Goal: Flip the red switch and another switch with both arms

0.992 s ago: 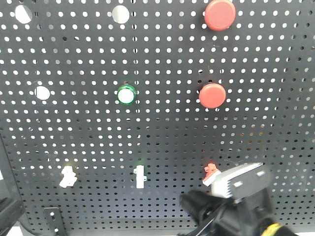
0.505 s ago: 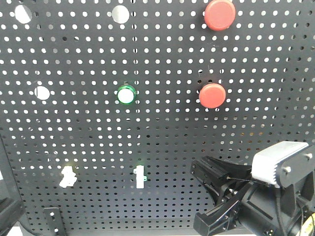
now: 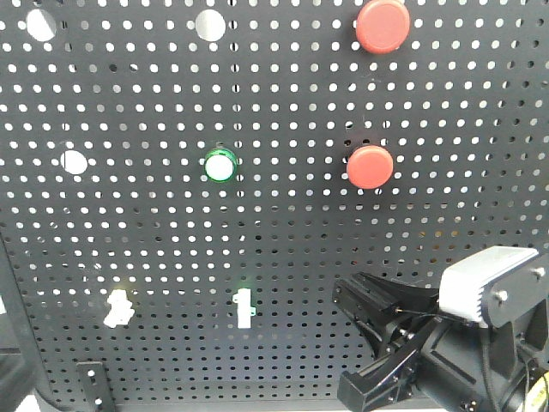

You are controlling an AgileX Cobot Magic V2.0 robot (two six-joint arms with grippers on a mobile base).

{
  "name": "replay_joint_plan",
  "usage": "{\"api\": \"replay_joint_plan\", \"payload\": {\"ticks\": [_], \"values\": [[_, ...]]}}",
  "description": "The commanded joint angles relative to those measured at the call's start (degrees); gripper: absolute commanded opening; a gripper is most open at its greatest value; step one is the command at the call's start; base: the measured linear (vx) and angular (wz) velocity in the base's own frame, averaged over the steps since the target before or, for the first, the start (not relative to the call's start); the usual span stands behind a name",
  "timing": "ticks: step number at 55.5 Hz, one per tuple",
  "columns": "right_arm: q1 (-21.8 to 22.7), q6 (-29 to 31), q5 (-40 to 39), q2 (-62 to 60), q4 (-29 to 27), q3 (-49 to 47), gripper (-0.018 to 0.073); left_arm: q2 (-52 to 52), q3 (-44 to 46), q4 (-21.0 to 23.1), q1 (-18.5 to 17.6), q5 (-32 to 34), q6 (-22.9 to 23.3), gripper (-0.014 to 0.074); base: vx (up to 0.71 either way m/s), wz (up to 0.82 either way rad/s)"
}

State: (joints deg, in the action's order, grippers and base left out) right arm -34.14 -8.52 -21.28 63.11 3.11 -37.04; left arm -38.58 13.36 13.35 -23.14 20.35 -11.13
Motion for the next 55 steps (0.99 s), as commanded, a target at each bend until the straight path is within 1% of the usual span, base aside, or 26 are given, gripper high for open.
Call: {"api": "replay_joint_plan", "payload": {"ticks": [1,6,8,11,15,19,22,30,33,39,42,44,46,50,55], "values": [[0.2,0.6,-4.75,-1.06,0.04,-1.68,-0.0006,6.19,-2.47,-0.2,2.8,2.25,-0.53,0.0002,0.0,0.0],[0.2,0.6,-4.75,-1.06,0.09,-1.68,-0.0006,13.24,-6.8,-0.15,7.44,1.15,-0.53,0.0002,0.0,0.0],[0.2,0.6,-4.75,-1.06,0.09,-1.68,-0.0006,17.36,-8.74,-0.15,10.35,0.53,-0.48,0.0002,0.0,0.0],[0.2,0.6,-4.75,-1.06,0.09,-1.68,-0.0006,21.46,-10.88,-0.15,12.94,-0.35,-0.48,0.0002,0.0,0.0],[0.2,0.6,-4.75,-1.06,0.09,-1.68,-0.0006,26.74,-13.09,-0.15,15.89,-1.18,-0.48,0.0002,0.0,0.0],[0.2,0.6,-4.75,-1.06,0.09,-1.68,-0.0006,30.69,-15.02,-0.15,17.54,-1.18,-0.48,0.0002,0.0,0.0],[0.2,0.6,-4.75,-1.06,0.09,-1.68,-0.0006,32.57,-15.89,-0.15,17.86,-1.28,-0.48,0.0002,0.0,0.0],[0.2,0.6,-4.75,-1.06,0.09,-1.68,-0.0006,34.34,-16.04,-0.77,17.86,-4.77,-0.48,0.0002,0.0,0.0],[0.2,0.6,-4.75,-1.06,0.09,-1.68,-0.0006,35.15,-16.04,-3.2,18.06,-6.74,-0.48,0.0002,0.0,0.0],[0.2,0.6,-4.75,-1.06,0.09,-1.68,-0.0006,38.9,-16.04,-10.65,18.61,-12.5,0.66,0.0002,0.0,0.0],[0.2,0.6,-4.75,-1.06,0.09,-1.68,-0.0006,40.88,-16.04,-12.97,18.61,-14.7,2.11,0.0002,0.0,0.0],[0.2,0.6,-4.75,-1.06,0.09,-1.68,-0.0006,40.31,-16.04,-13.87,18.78,-15.07,3.07,0.0002,0.0,0.0],[0.2,0.6,-4.82,-1.06,0.09,-1.68,-0.0006,40.04,-16.04,-13.35,18.92,-15.51,4.37,0.0002,0.0,0.0],[0.2,0.6,-4.82,-1.06,0.09,-1.68,-0.0006,40.38,-16.04,-13.67,19.09,-17.52,7.26,0.0002,0.0,0.0],[0.2,0.6,-4.36,-1.06,0.09,-1.68,-0.0006,40.38,-16.04,-13.67,19.09,-20.96,8.87,0.0002,0.0,0.0]]}}
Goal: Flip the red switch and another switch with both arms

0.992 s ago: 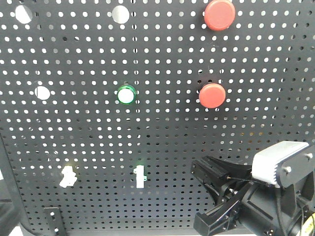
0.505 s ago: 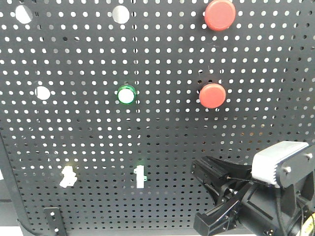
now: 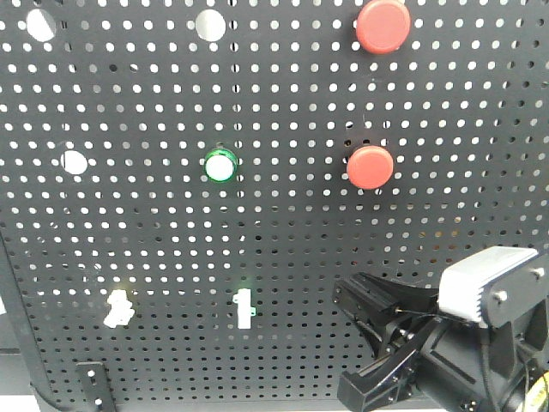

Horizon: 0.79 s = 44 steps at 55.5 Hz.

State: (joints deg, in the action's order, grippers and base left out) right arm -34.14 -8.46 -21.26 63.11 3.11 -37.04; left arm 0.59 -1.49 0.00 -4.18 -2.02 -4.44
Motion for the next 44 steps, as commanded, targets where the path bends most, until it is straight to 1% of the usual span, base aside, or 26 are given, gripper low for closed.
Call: {"api": "replay_joint_plan", "payload": {"ticks": [1,8,44], "values": [[0.2,0.55,-4.38,-1.06,0.09,-1.68,-0.0006,1.21,-1.19,-0.33,0.14,0.99,2.18,0.0002,0.0,0.0],[0.2,0.55,-3.87,-1.06,0.09,-1.68,-0.0006,1.21,-1.19,0.0,0.14,-2.39,2.06,0.0002,0.0,0.0],[0.2,0.66,-3.78,-1.06,0.04,-1.68,-0.0006,1.16,-1.08,0.0,0.14,-3.29,2.06,0.0002,0.0,0.0]]}}
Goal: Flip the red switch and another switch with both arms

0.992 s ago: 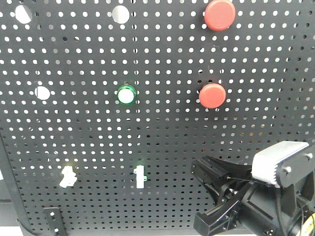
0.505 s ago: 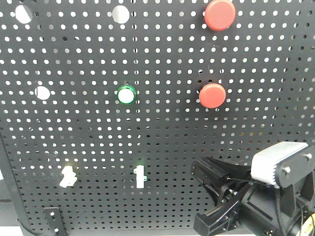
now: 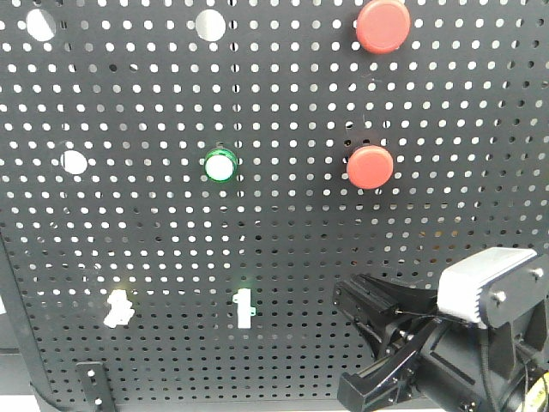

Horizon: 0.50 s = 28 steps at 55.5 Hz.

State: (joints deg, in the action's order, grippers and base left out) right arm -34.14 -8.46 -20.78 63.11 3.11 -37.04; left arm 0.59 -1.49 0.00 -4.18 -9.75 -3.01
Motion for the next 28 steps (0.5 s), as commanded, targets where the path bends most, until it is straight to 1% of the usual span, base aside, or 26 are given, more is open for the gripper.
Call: {"api": "replay_joint_plan", "payload": {"ticks": [1,5,8,12,16,19,22,28], "values": [[0.2,1.27,-4.14,-1.06,0.4,-1.68,-0.0006,1.16,-1.08,0.0,0.14,4.44,0.63,0.0002,0.0,0.0],[0.45,5.93,-4.16,-1.32,0.66,-0.98,-0.0006,1.16,-1.08,0.0,0.14,4.44,0.63,0.0002,0.0,0.0],[0.45,10.77,-3.82,-2.57,0.46,0.9,-0.0006,1.16,-1.08,0.0,0.14,4.44,0.63,0.0002,0.0,0.0],[0.69,15.55,-3.91,-5.76,-0.33,4.04,-0.0006,1.16,-1.08,0.0,0.14,4.44,0.63,0.0002,0.0,0.0],[2.35,18.08,-3.64,-10.92,-1.6,7.29,-0.0006,1.16,-1.08,0.0,0.14,4.44,0.63,0.0002,0.0,0.0],[4.86,18.63,-2.74,-15.73,-1.71,10.9,-0.0006,1.16,-1.08,0.0,0.14,4.44,0.63,0.0002,0.0,0.0],[8.51,18.51,-1.44,-21.24,-1.63,14.19,-0.0006,1.16,-1.08,0.0,0.14,4.44,0.63,0.0002,0.0,0.0],[16.87,16.47,3.1,-33.78,-1.19,20.79,-0.0006,1.16,-1.08,0.0,0.14,4.44,0.63,0.0002,0.0,0.0]]}}
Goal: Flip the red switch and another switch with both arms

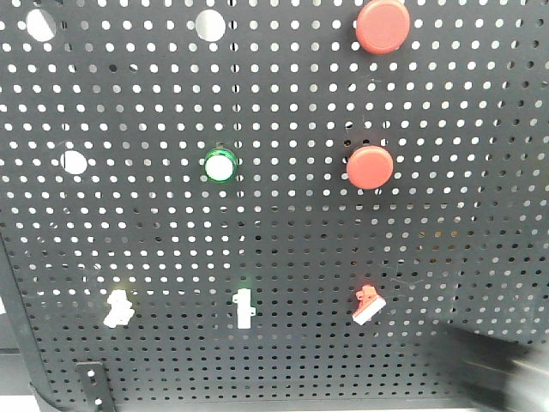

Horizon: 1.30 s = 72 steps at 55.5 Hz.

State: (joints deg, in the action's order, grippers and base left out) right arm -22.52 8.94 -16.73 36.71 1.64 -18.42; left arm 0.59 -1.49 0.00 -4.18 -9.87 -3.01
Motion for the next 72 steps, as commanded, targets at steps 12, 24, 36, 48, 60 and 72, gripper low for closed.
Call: {"api": "replay_joint_plan", "payload": {"ticks": [12,24,36,48,60,72], "values": [[16.38,-5.3,14.26,-28.28,1.75,14.19,-0.0006,1.16,-1.08,0.0,0.14,4.56,0.63,0.0002,0.0,0.0],[19.53,-5.34,20.8,-37.78,3.1,20.45,-0.0006,1.08,-1.08,-0.33,0.14,4.56,0.58,0.0002,0.0,0.0],[20.06,-5.33,22.21,-38.05,4.35,20.52,-0.0006,1.01,-1.08,0.0,0.14,4.56,0.58,0.0002,0.0,0.0],[20.06,-5.33,22.26,-37.97,4.35,20.52,-0.0006,1.01,-1.08,0.0,0.14,4.56,0.58,0.0002,0.0,0.0],[20.06,-5.33,22.26,-37.97,4.35,20.52,-0.0006,1.01,-1.08,0.0,0.14,4.56,0.58,0.0002,0.0,0.0],[20.06,-5.33,22.26,-37.97,4.35,20.52,-0.0006,1.01,-1.08,0.0,0.14,4.56,0.58,0.0002,0.0,0.0]]}}
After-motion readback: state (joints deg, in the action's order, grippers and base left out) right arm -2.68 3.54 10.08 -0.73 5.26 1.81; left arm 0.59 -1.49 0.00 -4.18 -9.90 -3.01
